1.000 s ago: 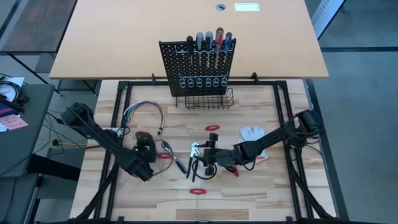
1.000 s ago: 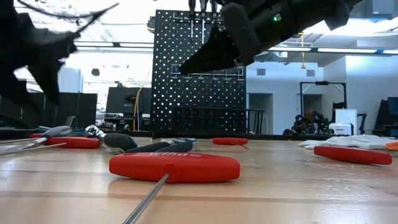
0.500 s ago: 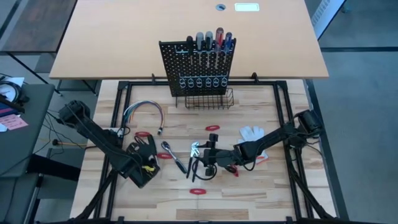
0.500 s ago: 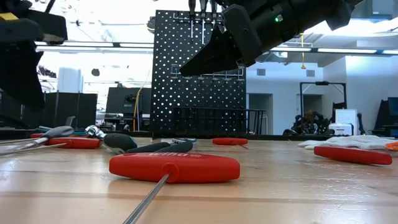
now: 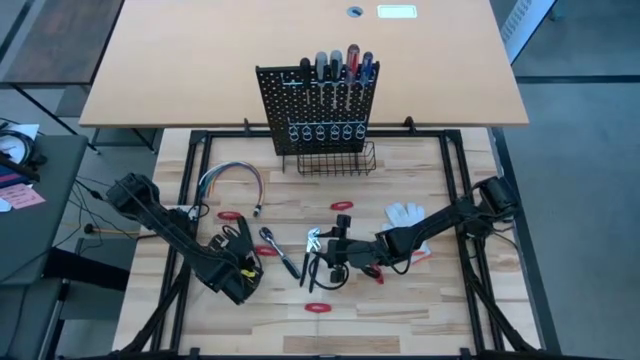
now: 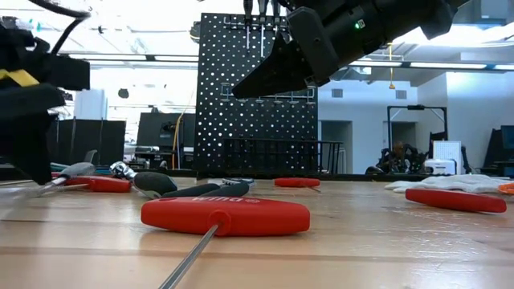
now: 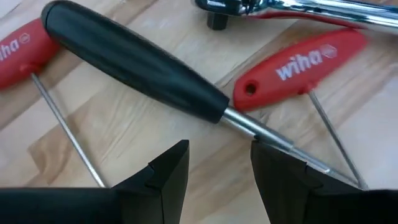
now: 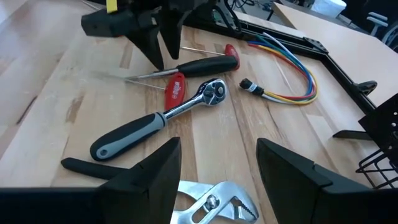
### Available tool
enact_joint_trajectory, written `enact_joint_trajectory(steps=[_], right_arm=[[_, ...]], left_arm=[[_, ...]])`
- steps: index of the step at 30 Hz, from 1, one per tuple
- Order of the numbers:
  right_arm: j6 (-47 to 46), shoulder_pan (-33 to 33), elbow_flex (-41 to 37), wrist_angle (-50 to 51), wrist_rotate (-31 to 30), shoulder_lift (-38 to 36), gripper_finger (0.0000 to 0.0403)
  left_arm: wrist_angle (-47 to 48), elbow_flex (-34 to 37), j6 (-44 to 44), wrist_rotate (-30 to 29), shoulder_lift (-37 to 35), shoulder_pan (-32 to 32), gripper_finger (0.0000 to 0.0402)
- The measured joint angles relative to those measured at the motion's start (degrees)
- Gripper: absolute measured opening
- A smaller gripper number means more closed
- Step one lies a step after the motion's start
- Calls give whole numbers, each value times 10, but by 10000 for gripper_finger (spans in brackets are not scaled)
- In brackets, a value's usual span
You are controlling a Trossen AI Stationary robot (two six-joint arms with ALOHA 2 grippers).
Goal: Hang tools onto peg board
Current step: Hang the black corx screw onto the black pegboard
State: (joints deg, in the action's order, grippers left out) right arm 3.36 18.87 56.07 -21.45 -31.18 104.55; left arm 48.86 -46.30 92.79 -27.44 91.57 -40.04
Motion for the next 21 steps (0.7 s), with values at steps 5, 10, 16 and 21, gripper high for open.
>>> enact_joint_trajectory(steps=[5,10,16,21], right_arm=[[1,0,0,0,0,0,214],[1,0,0,0,0,0,214],[1,1,0,0,0,0,214],[1,1,0,1,0,0,214]], left_arm=[[-2,0,-4,-18,3,2,169],[72,0,-17,-18,-3,3,169],[95,1,1,-59,-31,4,169],[46,0,28,-74,-59,-14,176]])
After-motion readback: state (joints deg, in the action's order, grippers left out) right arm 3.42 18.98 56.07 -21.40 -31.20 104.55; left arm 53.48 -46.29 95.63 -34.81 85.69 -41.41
